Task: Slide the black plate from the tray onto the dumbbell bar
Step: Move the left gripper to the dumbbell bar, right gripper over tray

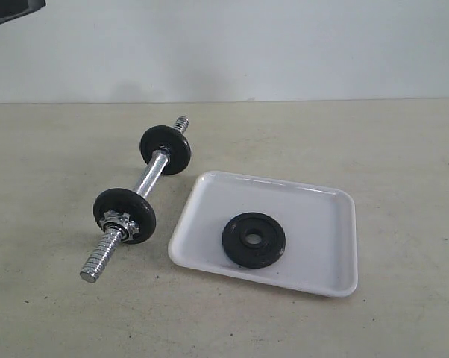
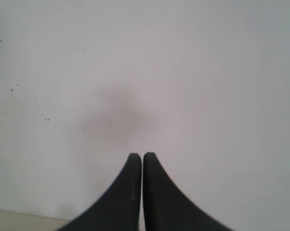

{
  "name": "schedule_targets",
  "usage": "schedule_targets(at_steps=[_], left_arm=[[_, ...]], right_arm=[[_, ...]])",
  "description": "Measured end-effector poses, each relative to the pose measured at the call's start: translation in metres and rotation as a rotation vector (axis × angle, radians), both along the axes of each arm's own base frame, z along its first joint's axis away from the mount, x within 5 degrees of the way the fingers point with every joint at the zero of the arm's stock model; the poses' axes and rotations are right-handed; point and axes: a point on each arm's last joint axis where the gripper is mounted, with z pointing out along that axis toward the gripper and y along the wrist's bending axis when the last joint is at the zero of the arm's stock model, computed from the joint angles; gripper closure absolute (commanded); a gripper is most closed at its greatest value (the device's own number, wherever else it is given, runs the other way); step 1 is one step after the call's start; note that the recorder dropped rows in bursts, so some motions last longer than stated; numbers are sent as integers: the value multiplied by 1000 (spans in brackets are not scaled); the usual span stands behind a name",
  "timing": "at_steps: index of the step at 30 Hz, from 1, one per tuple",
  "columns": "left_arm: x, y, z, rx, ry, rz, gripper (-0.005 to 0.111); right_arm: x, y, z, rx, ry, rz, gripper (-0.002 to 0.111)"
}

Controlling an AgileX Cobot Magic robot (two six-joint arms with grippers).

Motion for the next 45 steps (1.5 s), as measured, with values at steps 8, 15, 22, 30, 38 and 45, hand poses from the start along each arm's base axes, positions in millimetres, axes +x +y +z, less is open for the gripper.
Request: schedule_targets(at_steps=[8,15,22,30,38,45], left_arm=[[20,26,-22,69,199,338,102],[31,31,-41,116,312,392,102],[46,28,-65,147,400,361,102],[60,18,-91,401,337,247,102],[60,20,-98,681,166,164,102],[52,35,-120,771,243,290,102]], right_arm=[[22,-16,-22,-240,448,-209,109],[40,22,-56,-516,721,-127,109],[38,85,-91,-679,782,93,109],[29,114,-100,-716,758,206,109],[28,114,-100,-720,755,209,109],[28,114,-100,-725,754,210,109]])
